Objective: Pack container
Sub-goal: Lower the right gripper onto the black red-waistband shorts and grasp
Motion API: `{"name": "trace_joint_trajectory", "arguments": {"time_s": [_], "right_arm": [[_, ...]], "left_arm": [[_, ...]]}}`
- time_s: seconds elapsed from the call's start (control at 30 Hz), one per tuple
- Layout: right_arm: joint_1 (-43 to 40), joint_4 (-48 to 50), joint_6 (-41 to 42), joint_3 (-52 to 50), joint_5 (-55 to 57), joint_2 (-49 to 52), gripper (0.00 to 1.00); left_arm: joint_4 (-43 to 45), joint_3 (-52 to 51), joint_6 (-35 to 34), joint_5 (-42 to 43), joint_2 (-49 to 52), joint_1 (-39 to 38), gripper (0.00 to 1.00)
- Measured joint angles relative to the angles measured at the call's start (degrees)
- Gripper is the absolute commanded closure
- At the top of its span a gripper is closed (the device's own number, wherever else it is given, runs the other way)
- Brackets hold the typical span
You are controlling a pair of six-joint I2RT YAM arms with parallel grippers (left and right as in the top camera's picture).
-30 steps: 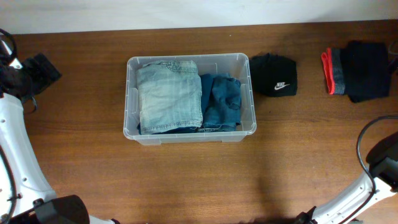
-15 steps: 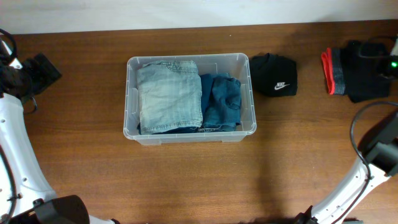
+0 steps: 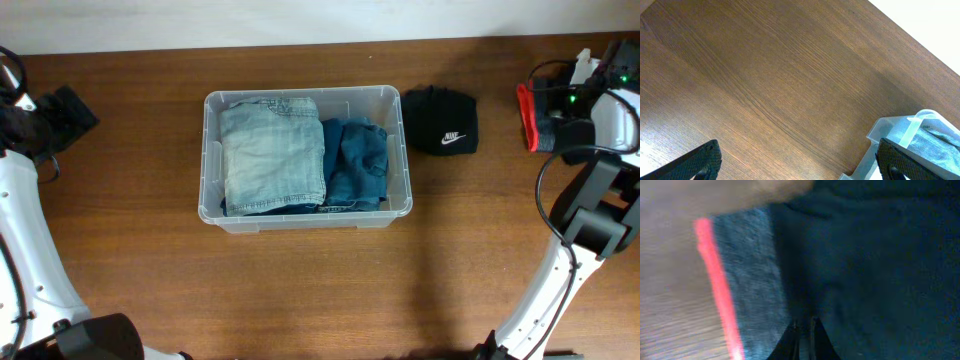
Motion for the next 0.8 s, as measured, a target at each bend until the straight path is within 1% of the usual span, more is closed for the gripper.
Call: {"name": "trace_joint_trajectory", "arguments": {"time_s": [0.27,0.47,0.8], "right_arm": [[-1.3,-2.8,0.7,0.0,3.5,0.3,0.96],[-2.2,-7.8,0.8,0.0,5.9,0.3,0.96],[-3.9,-17.2,2.1,0.3,6.7,0.3,0.96]], "left_arm": [[0.0,0.0,0.0,0.0,0.0,0.0,0.01],[0.0,0.0,0.0,0.0,0.0,0.0,0.01],[0.0,0.0,0.0,0.0,0.0,0.0,0.01]]}}
